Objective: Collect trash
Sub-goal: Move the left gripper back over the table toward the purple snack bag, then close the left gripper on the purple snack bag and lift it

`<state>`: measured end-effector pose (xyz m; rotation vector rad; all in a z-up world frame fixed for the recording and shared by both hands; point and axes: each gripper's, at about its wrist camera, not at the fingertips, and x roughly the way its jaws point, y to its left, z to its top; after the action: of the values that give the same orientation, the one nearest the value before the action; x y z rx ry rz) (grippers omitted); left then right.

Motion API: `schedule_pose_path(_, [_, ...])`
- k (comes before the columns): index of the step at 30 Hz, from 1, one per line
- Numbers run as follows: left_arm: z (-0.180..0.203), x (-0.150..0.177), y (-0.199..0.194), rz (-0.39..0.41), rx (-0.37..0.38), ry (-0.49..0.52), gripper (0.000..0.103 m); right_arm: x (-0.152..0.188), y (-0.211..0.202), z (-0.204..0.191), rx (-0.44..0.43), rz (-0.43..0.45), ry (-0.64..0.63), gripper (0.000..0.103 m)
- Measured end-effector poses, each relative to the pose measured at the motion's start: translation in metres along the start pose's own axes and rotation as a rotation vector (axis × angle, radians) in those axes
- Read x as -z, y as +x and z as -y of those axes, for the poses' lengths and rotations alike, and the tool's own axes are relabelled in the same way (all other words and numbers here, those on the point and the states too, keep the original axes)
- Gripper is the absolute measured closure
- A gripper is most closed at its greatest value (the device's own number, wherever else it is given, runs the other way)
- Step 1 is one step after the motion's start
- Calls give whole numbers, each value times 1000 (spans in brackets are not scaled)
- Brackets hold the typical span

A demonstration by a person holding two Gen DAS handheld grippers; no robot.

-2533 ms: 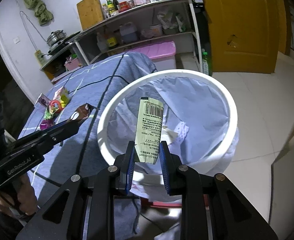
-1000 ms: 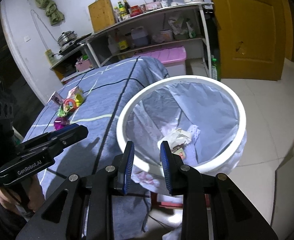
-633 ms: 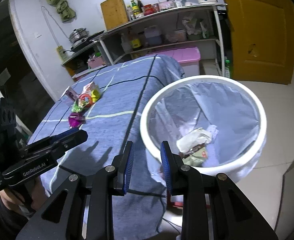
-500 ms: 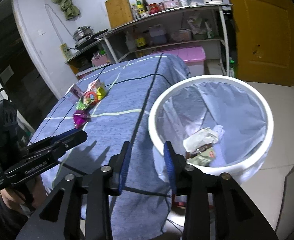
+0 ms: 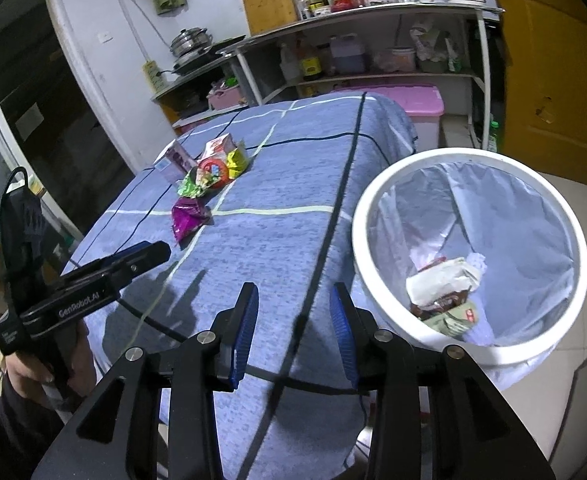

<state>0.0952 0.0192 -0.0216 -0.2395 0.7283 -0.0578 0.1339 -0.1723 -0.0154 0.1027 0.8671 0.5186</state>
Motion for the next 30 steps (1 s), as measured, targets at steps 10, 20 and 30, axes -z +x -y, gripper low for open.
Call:
schedule_pose_path(10, [-25, -12, 11, 8, -50, -9, 47, -11, 17, -11, -10, -20, -31, 65])
schedule_pose_path(20, [-36, -27, 37, -22, -61, 28, 41, -23, 37, -15, -20, -38, -41, 63])
schedule_pose_path(30, [-34, -30, 65, -98, -73, 61, 41, -33, 53, -13, -25, -57, -46, 63])
